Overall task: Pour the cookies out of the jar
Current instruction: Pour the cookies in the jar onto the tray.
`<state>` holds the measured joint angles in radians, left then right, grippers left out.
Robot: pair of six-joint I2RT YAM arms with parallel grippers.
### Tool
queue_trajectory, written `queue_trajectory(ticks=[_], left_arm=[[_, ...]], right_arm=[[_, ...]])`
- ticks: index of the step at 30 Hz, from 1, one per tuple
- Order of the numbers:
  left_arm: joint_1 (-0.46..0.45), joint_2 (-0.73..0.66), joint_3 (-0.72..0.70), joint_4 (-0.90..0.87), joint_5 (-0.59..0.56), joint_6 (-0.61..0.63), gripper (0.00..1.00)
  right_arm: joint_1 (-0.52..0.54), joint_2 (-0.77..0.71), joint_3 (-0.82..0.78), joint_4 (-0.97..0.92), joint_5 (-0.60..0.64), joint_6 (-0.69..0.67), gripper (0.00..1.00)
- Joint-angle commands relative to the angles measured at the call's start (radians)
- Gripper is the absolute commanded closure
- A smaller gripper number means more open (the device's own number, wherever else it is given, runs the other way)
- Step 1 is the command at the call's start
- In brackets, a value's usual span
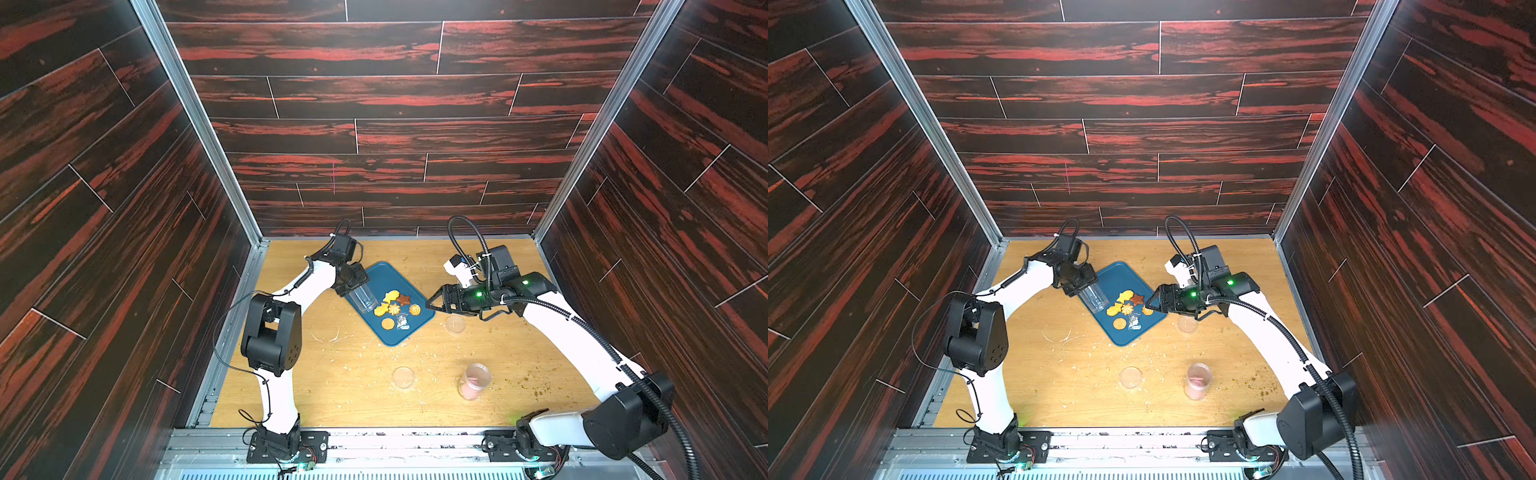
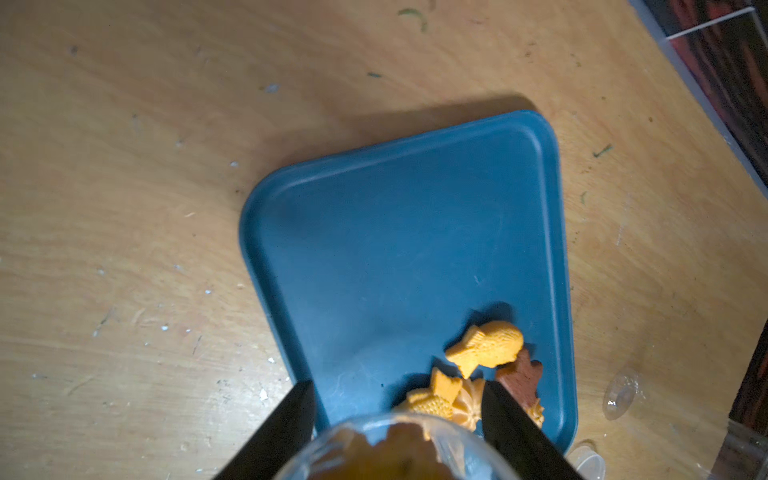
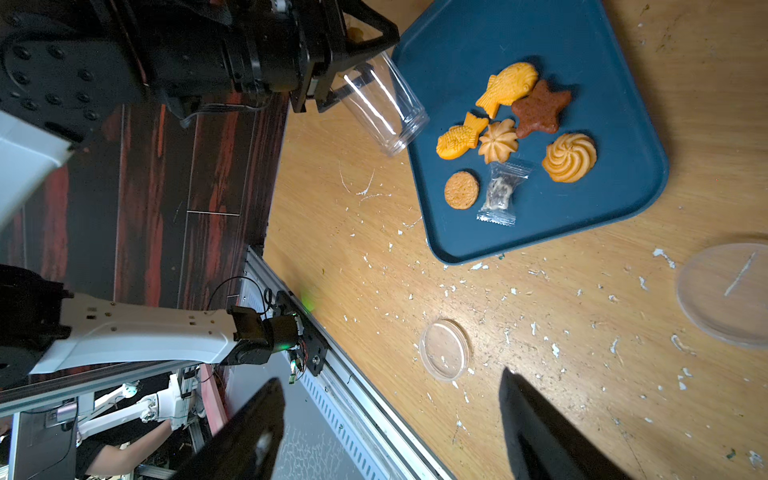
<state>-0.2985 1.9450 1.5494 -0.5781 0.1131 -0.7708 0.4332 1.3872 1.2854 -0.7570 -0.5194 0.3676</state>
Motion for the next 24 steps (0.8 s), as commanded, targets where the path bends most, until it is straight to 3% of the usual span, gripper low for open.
queue_trajectory(ticks=[1,15,24], left_arm=[[-0.010,-0.063,0.030,-0.031,-0.042,0.038,0.44],[-0.056,-0.101,0.012,0.040,-0.107,0.101,0.45],[-0.137,-0.165,-0.046,0.126,-0.230,0.179,0.45]], right_arm=[[-0.003,-0.025,0.004,-0.002,-0.007,0.007,0.16],[-0.002,-0.011,0.008,0.011,-0.014,0.019,0.16],[-0.002,-0.013,0.008,0.011,-0.013,0.022,0.16]])
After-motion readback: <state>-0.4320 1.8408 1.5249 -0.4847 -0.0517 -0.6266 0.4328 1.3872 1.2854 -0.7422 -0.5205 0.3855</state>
